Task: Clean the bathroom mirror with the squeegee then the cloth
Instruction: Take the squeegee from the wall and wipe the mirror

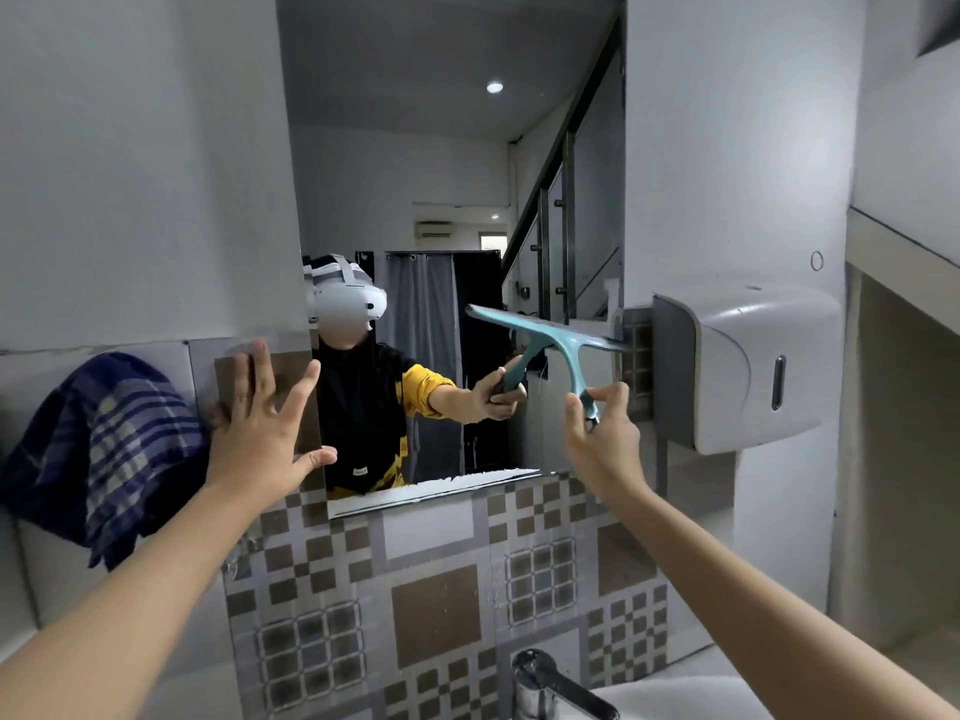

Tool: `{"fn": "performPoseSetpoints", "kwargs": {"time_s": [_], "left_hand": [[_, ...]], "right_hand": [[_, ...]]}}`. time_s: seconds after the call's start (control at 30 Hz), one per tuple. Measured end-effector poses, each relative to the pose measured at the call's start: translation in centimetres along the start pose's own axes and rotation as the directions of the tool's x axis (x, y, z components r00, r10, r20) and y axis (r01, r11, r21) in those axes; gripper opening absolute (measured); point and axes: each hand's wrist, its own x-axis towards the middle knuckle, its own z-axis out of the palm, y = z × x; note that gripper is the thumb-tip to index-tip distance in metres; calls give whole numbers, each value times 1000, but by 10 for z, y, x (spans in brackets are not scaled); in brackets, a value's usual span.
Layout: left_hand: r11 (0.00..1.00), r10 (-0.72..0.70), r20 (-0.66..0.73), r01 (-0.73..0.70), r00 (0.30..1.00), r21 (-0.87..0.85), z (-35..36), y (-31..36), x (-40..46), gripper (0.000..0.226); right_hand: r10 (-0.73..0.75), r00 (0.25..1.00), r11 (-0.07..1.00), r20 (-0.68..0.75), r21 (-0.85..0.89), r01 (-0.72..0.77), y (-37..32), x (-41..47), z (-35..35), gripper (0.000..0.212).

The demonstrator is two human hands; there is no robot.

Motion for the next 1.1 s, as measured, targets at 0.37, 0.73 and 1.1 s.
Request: {"fn": "performPoseSetpoints", "kwargs": {"time_s": [0.37, 0.73, 1.1], "left_hand": [[1000, 21, -21, -21, 1000, 13, -6, 5, -5, 104], [996, 92, -69, -92, 993, 15, 14, 3, -30, 103], [990, 123, -111, -129, 986, -53, 38, -2, -52, 104]], "right_hand": [[217, 962, 937, -166, 310, -158, -50, -41, 63, 19], [215, 974, 874, -69, 459, -161, -86, -89, 132, 17], [-173, 984, 966, -36, 190, 177, -62, -107, 134, 18]]}}
